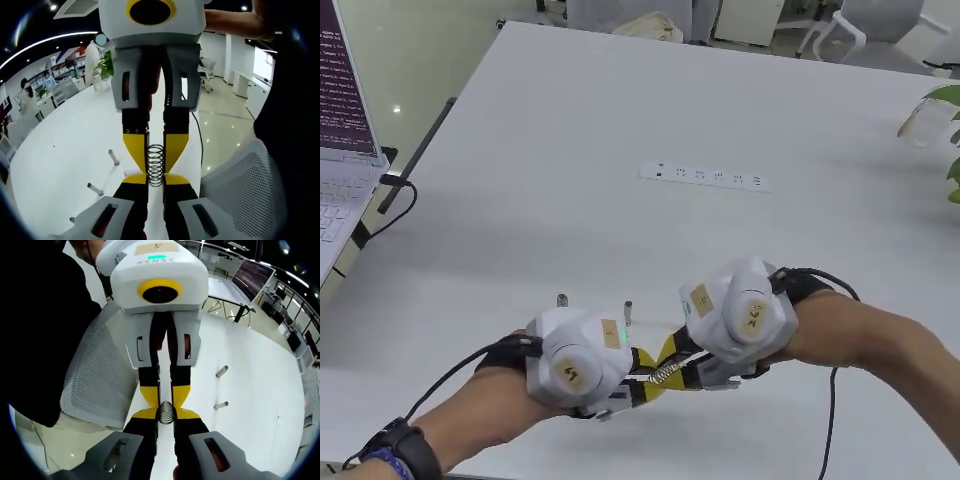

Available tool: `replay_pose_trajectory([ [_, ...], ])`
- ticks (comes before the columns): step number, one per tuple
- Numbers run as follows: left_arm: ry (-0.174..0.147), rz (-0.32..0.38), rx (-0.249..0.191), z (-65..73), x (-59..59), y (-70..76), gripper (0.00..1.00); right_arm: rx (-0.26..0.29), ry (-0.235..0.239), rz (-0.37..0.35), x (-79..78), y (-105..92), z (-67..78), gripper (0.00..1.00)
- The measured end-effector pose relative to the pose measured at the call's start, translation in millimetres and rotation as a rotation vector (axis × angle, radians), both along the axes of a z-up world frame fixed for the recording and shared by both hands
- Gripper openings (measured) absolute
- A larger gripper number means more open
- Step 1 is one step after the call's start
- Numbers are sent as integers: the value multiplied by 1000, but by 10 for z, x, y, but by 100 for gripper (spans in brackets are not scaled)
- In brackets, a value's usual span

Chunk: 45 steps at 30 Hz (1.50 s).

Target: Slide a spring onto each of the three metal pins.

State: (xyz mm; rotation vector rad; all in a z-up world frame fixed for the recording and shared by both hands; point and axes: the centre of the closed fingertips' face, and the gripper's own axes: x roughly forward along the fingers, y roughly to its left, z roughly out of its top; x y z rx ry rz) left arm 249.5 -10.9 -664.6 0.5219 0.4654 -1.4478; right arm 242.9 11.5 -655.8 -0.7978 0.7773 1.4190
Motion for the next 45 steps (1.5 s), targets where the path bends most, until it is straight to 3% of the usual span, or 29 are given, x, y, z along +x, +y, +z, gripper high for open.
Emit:
replay_pose_trajectory([
  [12,10,23,5,-52,7,45,3,-2,3,-21,15,-69,-1,8],
  [29,46,129,-3,-122,56,345,6,-20,2,-69,71,-221,-29,8],
  [40,61,224,-31,-82,158,541,9,-34,5,-92,142,-311,-60,8],
  [45,66,271,-33,-95,207,661,15,-37,7,-99,182,-332,-72,8],
])
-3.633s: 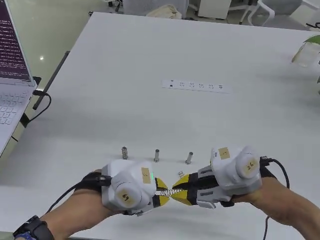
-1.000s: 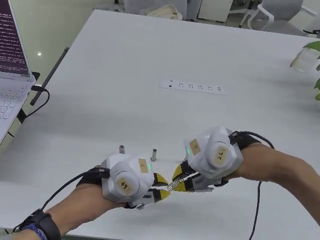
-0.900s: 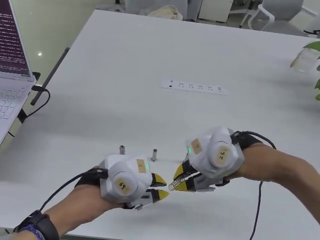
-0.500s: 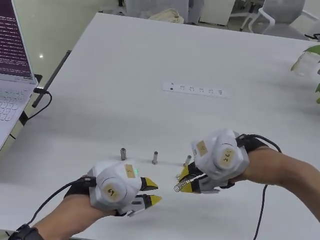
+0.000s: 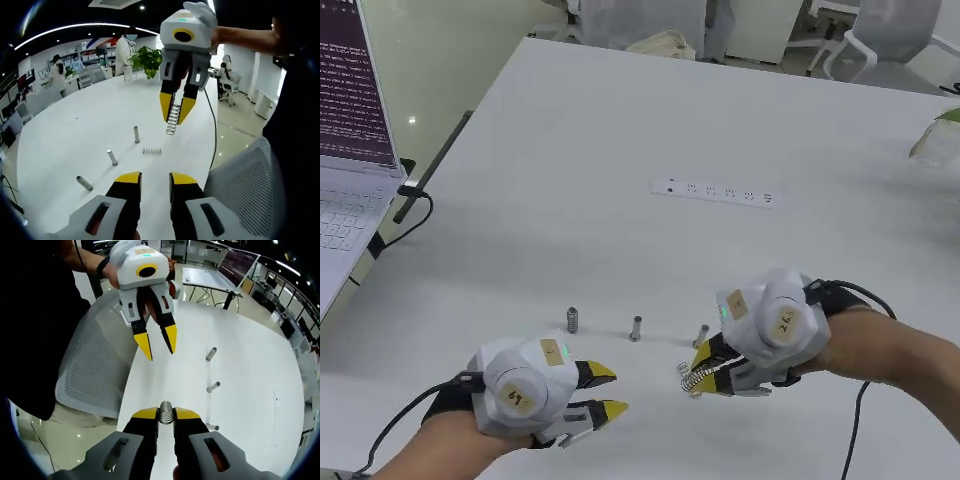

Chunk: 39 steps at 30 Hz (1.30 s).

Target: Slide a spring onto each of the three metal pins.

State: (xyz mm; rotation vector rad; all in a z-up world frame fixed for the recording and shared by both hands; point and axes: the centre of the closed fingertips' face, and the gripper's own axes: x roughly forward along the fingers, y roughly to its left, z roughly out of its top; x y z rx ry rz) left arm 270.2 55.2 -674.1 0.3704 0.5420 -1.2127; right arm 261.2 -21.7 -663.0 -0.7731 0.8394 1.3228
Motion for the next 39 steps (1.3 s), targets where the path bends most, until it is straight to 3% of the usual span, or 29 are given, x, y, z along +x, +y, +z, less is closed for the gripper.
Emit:
replay_pose_trajectory([
  [17,3,151,-3,-3,195,445,27,-29,-2,4,212,-68,-25,8],
  [39,15,268,0,-7,254,819,44,-60,-5,26,533,-25,-38,8],
])
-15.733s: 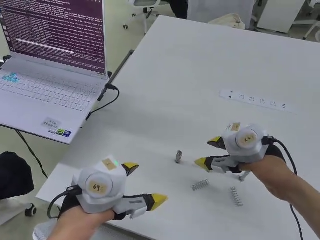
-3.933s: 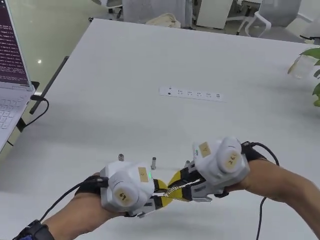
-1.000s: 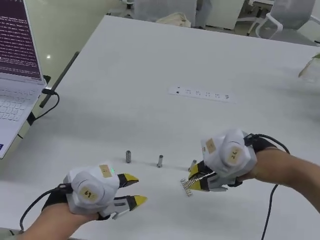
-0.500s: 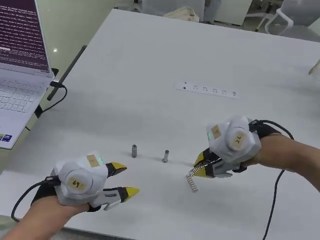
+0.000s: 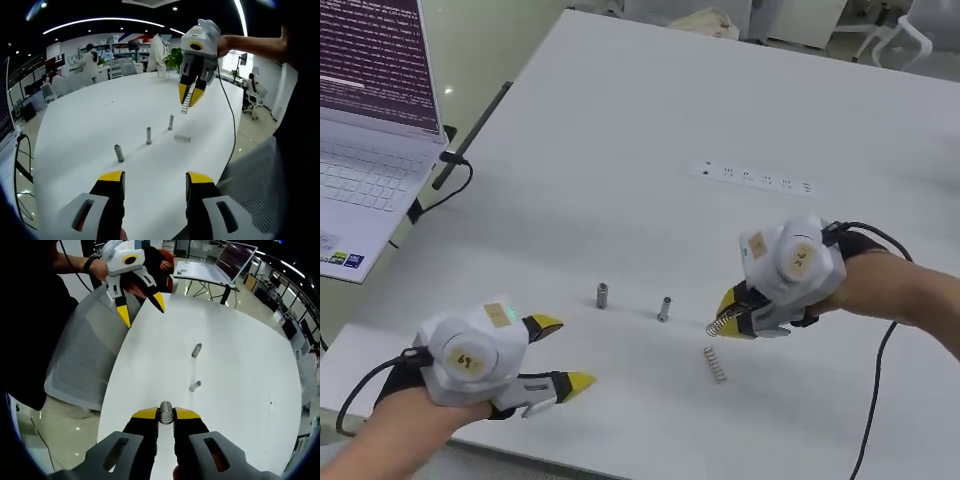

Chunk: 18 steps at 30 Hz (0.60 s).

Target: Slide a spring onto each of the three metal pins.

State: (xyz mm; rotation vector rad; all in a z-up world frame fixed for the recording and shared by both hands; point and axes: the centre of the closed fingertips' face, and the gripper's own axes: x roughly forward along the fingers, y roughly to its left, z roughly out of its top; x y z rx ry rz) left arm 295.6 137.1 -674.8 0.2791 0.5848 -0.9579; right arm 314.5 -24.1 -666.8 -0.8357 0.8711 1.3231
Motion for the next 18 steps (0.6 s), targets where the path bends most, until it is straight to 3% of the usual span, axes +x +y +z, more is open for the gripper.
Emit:
replay_pose_trajectory([
  [18,2,98,-30,43,72,342,56,-33,-6,5,310,101,-47,8],
])
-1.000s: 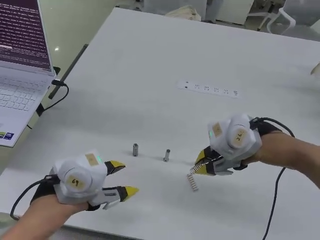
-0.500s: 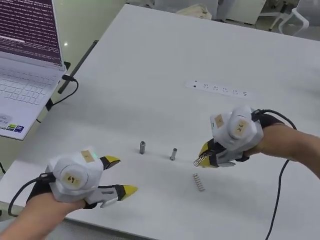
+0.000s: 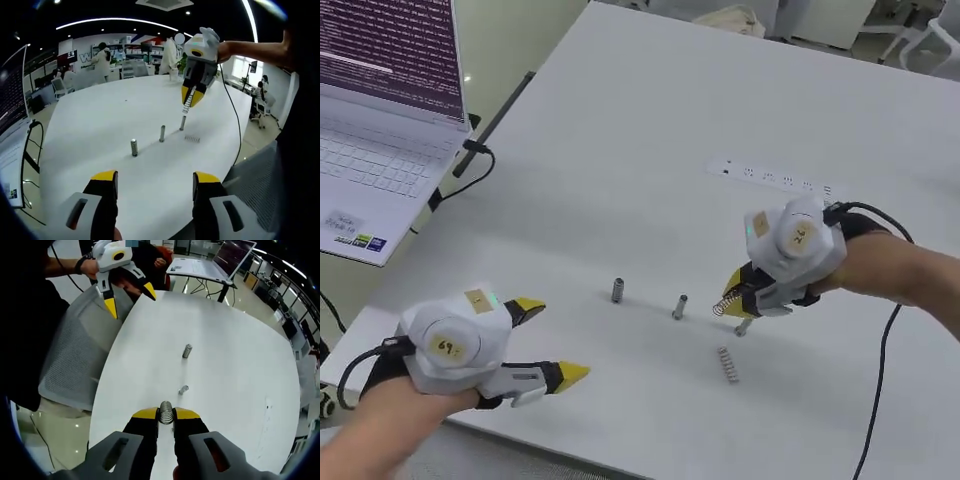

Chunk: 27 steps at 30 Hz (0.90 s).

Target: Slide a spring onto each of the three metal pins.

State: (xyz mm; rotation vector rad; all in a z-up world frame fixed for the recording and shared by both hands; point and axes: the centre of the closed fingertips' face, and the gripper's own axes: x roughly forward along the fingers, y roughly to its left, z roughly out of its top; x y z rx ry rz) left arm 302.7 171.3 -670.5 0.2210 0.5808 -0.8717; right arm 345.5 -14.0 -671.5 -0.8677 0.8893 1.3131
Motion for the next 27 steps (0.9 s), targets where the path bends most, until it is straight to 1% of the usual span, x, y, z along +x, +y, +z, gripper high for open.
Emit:
replay_pose_trajectory([
  [5,-5,17,-8,27,20,60,59,-15,-4,0,84,26,-39,8],
  [10,-6,30,-13,55,44,112,62,-16,2,5,128,52,-54,8],
  [16,-9,48,-14,95,57,157,63,-21,3,14,202,86,-76,8],
  [21,-7,55,-14,98,59,186,64,-29,5,24,245,111,-99,8],
  [27,-16,67,-17,136,82,224,65,-38,8,35,286,136,-132,8],
])
